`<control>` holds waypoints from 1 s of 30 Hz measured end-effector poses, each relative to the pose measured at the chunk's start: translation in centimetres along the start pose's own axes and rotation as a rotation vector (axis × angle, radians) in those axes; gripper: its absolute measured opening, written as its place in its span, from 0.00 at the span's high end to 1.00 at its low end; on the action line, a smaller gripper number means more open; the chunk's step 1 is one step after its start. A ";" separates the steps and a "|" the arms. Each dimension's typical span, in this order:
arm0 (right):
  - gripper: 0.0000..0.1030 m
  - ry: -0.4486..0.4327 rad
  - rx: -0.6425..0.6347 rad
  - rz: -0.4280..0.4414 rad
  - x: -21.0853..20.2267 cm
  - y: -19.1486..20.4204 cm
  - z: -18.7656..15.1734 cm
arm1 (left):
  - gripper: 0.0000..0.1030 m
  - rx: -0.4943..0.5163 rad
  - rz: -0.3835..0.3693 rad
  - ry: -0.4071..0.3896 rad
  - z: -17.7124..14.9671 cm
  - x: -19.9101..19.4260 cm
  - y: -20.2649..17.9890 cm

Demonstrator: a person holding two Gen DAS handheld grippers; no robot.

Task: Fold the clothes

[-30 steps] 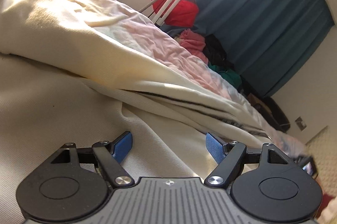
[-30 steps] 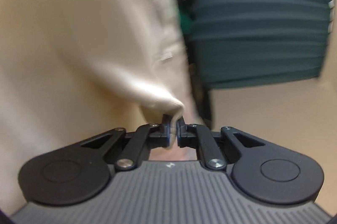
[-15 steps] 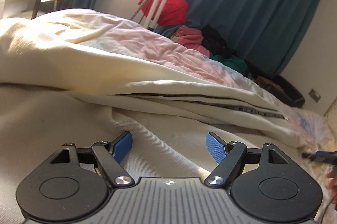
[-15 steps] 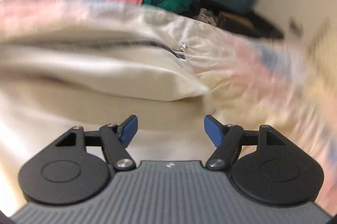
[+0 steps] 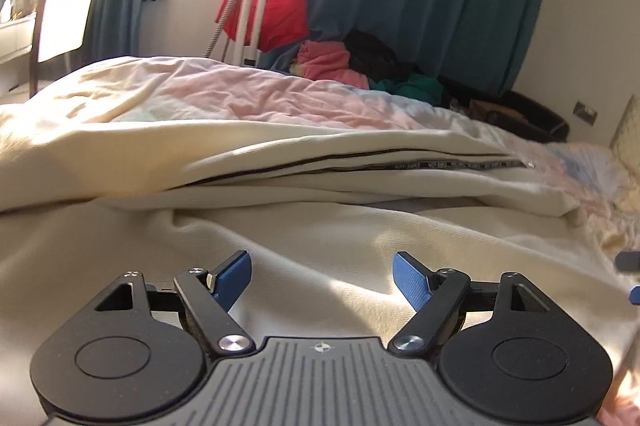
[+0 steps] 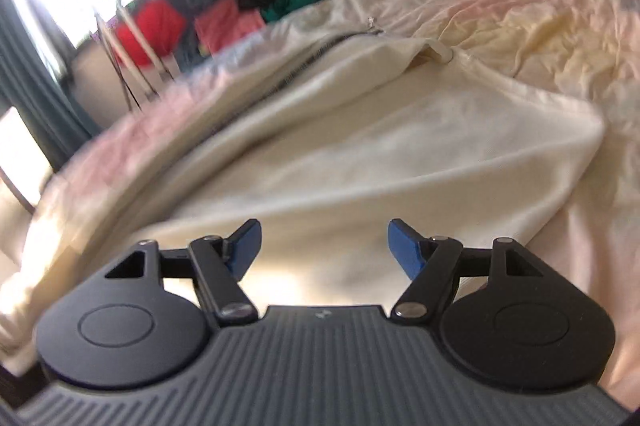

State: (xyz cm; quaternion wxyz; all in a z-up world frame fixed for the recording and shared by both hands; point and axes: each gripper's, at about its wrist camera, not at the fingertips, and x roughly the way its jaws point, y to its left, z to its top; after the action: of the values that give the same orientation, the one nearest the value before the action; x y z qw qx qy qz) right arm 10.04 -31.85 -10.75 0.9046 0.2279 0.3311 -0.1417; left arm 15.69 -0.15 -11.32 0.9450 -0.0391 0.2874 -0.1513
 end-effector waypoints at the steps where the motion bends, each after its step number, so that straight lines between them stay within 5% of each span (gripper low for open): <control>1: 0.30 -0.009 -0.011 -0.017 0.3 0.0 0.2 | 0.23 0.028 -0.003 0.004 0.6 0.5 -0.2; 7: 0.30 -0.110 0.017 -0.053 2.2 -1.5 1.5 | 0.20 0.250 -0.055 -0.027 7.4 6.0 -2.7; 11: 0.30 -0.109 0.074 -0.067 4.2 -3.1 2.4 | 0.19 0.285 -0.091 0.034 12.4 12.3 -3.9; 18: 0.30 -0.058 0.182 -0.063 8.0 -5.7 3.5 | 0.21 0.223 -0.124 0.332 15.7 23.2 -3.7; 20: 0.30 -0.052 0.195 -0.061 8.8 -6.1 3.5 | 0.38 0.224 -0.112 0.363 15.6 24.0 -3.5; 24: 0.30 -0.068 0.191 -0.066 9.3 -6.2 3.6 | 0.94 0.261 -0.141 0.338 15.1 22.7 -3.9; 30: 0.30 -0.075 0.203 -0.067 8.5 -6.3 3.4 | 0.96 0.421 -0.189 0.119 13.6 12.1 -7.5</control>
State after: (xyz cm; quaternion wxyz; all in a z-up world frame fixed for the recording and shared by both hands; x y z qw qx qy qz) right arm 15.59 -39.87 -16.15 0.8834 0.3018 0.2884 -0.2131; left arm 30.84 -11.16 -5.30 0.8953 0.1411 0.2996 -0.2979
